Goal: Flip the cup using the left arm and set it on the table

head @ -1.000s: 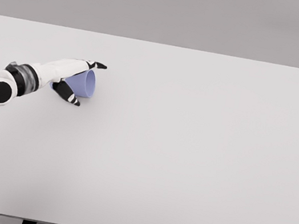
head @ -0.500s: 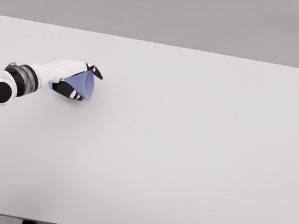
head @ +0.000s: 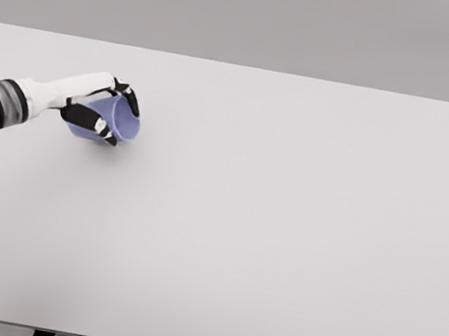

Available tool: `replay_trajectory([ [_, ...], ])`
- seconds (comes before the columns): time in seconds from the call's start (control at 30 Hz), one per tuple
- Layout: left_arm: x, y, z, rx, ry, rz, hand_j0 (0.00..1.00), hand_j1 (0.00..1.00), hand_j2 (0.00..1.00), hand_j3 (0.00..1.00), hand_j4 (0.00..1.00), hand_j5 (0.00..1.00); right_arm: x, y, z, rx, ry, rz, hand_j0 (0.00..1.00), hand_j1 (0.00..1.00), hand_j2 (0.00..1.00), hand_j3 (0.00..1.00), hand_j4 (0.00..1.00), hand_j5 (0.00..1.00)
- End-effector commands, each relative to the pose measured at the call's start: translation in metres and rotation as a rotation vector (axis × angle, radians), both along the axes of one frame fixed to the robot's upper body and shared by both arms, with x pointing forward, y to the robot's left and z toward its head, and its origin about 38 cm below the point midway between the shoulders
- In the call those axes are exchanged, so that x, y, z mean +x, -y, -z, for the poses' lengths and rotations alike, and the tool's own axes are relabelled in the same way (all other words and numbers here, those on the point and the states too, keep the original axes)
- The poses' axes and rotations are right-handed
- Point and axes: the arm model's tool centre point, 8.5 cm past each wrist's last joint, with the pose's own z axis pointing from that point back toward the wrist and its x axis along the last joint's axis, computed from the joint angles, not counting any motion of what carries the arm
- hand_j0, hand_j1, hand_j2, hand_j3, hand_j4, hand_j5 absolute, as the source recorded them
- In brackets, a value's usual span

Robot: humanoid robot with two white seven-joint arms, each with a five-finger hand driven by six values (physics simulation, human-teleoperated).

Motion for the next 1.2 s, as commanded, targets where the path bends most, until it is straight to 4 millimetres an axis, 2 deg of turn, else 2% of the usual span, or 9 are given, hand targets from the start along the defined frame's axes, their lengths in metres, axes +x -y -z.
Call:
replay_trajectory([
  [0.0, -0.004, -0.009, -0.013, -0.091, 0.004, 0.028, 0.43, 0.43, 0.43, 0.43, 0.43, 0.43, 0.0, 0.0, 0.0, 0.0, 0.0, 0.0, 1.0, 1.0, 1.0, 1.0, 1.0, 1.0],
  [0.13, -0.008, -0.009, -0.017, -0.218, 0.002, 0.081, 0.46, 0.46, 0.46, 0.46, 0.46, 0.46, 0.001, 0.0, 0.0, 0.0, 0.002, 0.0, 1.0, 1.0, 1.0, 1.0, 1.0, 1.0],
  [0.33, -0.018, -0.029, 0.001, -0.399, -0.082, 0.288, 0.46, 0.46, 0.46, 0.46, 0.46, 0.46, 0.0, 0.0, 0.0, 0.0, 0.0, 0.0, 1.0, 1.0, 1.0, 1.0, 1.0, 1.0],
  [0.4, -0.017, -0.032, -0.001, -0.442, -0.067, 0.286, 0.46, 0.46, 0.46, 0.46, 0.46, 0.46, 0.0, 0.0, 0.0, 0.0, 0.0, 0.0, 1.0, 1.0, 1.0, 1.0, 1.0, 1.0],
  [0.47, -0.017, -0.027, -0.002, -0.496, -0.058, 0.296, 0.46, 0.46, 0.46, 0.46, 0.46, 0.46, 0.0, 0.0, 0.0, 0.0, 0.0, 0.0, 1.0, 1.0, 1.0, 1.0, 1.0, 1.0],
  [0.63, 0.006, -0.017, 0.021, -0.658, -0.095, 0.211, 0.46, 0.46, 0.46, 0.46, 0.46, 0.46, 0.001, 0.0, 0.0, 0.0, 0.002, 0.0, 1.0, 1.0, 1.0, 1.0, 1.0, 1.0],
  [0.73, 0.014, -0.003, 0.034, -0.74, -0.14, 0.177, 0.46, 0.46, 0.46, 0.46, 0.46, 0.46, 0.0, 0.0, 0.0, 0.0, 0.0, 0.0, 1.0, 1.0, 1.0, 1.0, 1.0, 1.0],
  [0.87, 0.019, 0.013, 0.044, -0.786, -0.173, 0.162, 0.46, 0.46, 0.46, 0.46, 0.46, 0.46, 0.0, 0.0, 0.0, 0.0, 0.0, 0.0, 1.0, 1.0, 1.0, 1.0, 1.0, 1.0],
  [1.17, 0.026, 0.021, 0.067, -0.849, -0.214, 0.108, 0.47, 0.47, 0.47, 0.47, 0.47, 0.47, 0.001, 0.0, 0.0, 0.0, 0.002, 0.0, 1.0, 1.0, 1.0, 1.0, 1.0, 1.0],
])
